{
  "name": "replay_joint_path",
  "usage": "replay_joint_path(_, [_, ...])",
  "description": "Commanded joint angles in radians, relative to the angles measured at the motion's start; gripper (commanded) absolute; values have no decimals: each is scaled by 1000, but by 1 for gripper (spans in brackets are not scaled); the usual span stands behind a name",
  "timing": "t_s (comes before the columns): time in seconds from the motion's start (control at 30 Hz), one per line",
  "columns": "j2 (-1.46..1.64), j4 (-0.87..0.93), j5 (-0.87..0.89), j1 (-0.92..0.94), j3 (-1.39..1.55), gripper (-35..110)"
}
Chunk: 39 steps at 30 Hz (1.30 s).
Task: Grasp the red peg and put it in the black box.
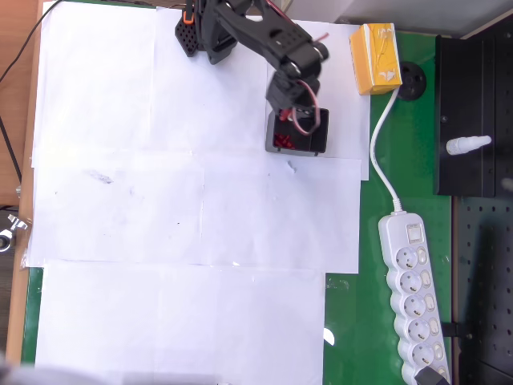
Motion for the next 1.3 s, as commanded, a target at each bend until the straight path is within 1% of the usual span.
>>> replay_joint_path(0.0, [55, -71, -6, -61, 14, 0])
replay_joint_path(0.13, [92, -149, 14, -91, 0, 0])
replay_joint_path(0.27, [81, -241, 20, -98, -84, 0])
replay_joint_path(0.4, [71, -255, 21, -104, -123, 0])
replay_joint_path(0.43, [71, -258, 31, -100, -123, 3])
replay_joint_path(0.5, [69, -253, 40, -94, -118, 21])
replay_joint_path(0.57, [60, -247, 34, -89, -121, 23])
replay_joint_path(0.67, [43, -247, 25, -77, -124, 39])
replay_joint_path(0.77, [35, -255, 20, -66, -124, 42])
replay_joint_path(0.93, [9, -255, 18, -48, -126, 42])
replay_joint_path(1.0, [-26, -247, 6, -28, -127, 24])
replay_joint_path(1.07, [-87, -230, -11, 14, -127, 0])
replay_joint_path(1.1, [-130, -227, -32, 41, -143, 0])
replay_joint_path(1.27, [-367, -262, -249, 219, -267, 0])
